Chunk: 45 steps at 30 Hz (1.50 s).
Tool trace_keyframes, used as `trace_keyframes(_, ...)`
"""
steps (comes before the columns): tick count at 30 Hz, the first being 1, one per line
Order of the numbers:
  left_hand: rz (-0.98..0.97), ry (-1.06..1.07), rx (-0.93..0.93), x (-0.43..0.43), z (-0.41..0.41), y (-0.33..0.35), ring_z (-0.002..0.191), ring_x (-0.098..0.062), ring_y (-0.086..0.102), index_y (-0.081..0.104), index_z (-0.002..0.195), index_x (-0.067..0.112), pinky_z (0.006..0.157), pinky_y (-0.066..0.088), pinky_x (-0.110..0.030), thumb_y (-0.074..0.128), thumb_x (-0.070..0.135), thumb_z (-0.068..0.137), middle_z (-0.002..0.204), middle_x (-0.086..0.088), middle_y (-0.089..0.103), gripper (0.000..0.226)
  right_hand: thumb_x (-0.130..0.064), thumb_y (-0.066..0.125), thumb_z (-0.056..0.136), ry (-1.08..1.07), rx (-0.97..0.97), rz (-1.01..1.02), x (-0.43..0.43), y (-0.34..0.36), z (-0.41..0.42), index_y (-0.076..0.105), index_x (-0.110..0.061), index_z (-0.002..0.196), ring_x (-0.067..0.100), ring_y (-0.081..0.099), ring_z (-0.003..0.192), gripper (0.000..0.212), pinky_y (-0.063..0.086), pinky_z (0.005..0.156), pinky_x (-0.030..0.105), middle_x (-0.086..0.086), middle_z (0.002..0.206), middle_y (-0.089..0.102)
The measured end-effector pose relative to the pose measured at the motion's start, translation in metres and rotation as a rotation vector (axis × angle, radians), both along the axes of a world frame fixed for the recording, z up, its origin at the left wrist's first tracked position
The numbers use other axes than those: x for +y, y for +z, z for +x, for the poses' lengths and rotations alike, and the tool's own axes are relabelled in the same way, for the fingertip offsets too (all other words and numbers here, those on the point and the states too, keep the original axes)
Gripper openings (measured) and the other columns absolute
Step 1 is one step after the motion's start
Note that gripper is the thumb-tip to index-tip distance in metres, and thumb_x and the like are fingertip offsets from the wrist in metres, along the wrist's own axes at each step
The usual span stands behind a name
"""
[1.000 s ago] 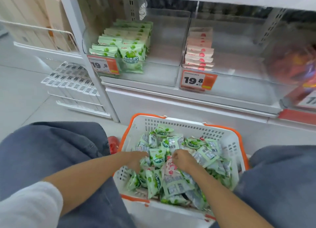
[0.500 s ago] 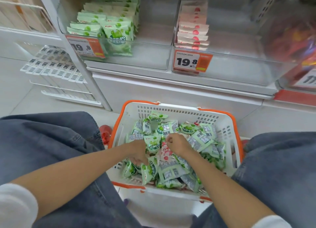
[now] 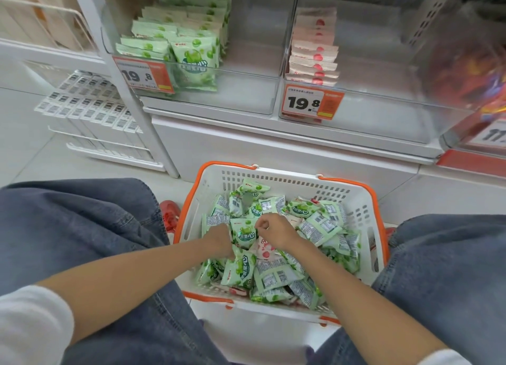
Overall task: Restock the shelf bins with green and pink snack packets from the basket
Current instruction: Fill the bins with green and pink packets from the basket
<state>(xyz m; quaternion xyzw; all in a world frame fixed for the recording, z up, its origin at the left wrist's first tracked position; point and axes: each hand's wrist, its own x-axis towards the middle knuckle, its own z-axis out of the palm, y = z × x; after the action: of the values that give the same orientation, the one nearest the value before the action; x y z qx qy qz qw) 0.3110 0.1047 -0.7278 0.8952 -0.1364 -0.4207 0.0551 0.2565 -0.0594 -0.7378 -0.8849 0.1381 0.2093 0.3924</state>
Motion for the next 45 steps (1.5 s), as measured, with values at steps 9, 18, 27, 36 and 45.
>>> trace_keyframes(9, -0.575, 0.024, 0.046, -0.018, 0.055, 0.063, 0.064, -0.007, 0.060, 0.069, 0.077, 0.017, 0.069, 0.051, -0.021, 0.078, 0.001, 0.078, 0.070, 0.003, 0.066, 0.018, -0.012, 0.072, 0.082, 0.048, -0.090, 0.143, 0.009, 0.035, 0.021, 0.057, -0.018, 0.124, 0.009, 0.057, 0.080, 0.045, 0.045, 0.063, 0.024, 0.000, 0.105, 0.063)
trace_keyframes(18, -0.948, 0.375, -0.429, -0.019, 0.111, 0.138, 0.078, -0.011, 0.054, 0.058, 0.103, 0.012, 0.071, 0.043, -0.028, 0.054, 0.045, 0.096, 0.085, 0.004, 0.058, 0.034, -0.005, 0.072, 0.085, -0.363, -0.308, 0.562, -0.004, 0.142, 0.083, 0.067, -0.012, 0.087, 0.014, 0.069, 0.076, 0.009, 0.058, 0.074, 0.028, 0.003, 0.086, 0.073)
trace_keyframes(27, -1.078, 0.303, -0.937, 0.001, 0.192, 0.223, 0.063, -0.023, 0.046, 0.051, 0.073, 0.004, 0.058, 0.034, -0.035, 0.048, 0.055, 0.095, 0.067, -0.006, 0.052, 0.056, 0.000, 0.072, 0.082, -0.254, -0.524, 0.667, 0.025, 0.257, 0.180, 0.066, 0.000, 0.109, 0.012, 0.067, 0.077, 0.028, 0.057, 0.073, 0.023, 0.008, 0.093, 0.070)
trace_keyframes(36, -1.001, 0.217, -0.941, 0.016, 0.272, 0.238, 0.078, -0.014, 0.056, 0.069, 0.097, 0.007, 0.069, 0.045, -0.028, 0.065, 0.049, 0.088, 0.089, -0.004, 0.067, 0.043, -0.013, 0.084, 0.073, -0.240, -0.610, 0.158, 0.021, 0.260, 0.268, 0.075, -0.006, 0.093, 0.007, 0.060, 0.063, 0.023, 0.049, 0.061, 0.026, 0.001, 0.079, 0.070)
trace_keyframes(45, -0.635, 0.117, -1.191, 0.028, 0.284, 0.213, 0.108, -0.026, 0.056, 0.071, 0.100, 0.022, 0.093, 0.045, -0.041, 0.076, 0.033, 0.080, 0.113, -0.005, 0.062, 0.023, -0.021, 0.087, 0.070, -0.329, -0.292, -0.005, 0.031, 0.235, 0.299, 0.056, 0.000, 0.114, 0.023, 0.064, 0.102, 0.058, 0.055, 0.087, 0.035, 0.010, 0.107, 0.063)
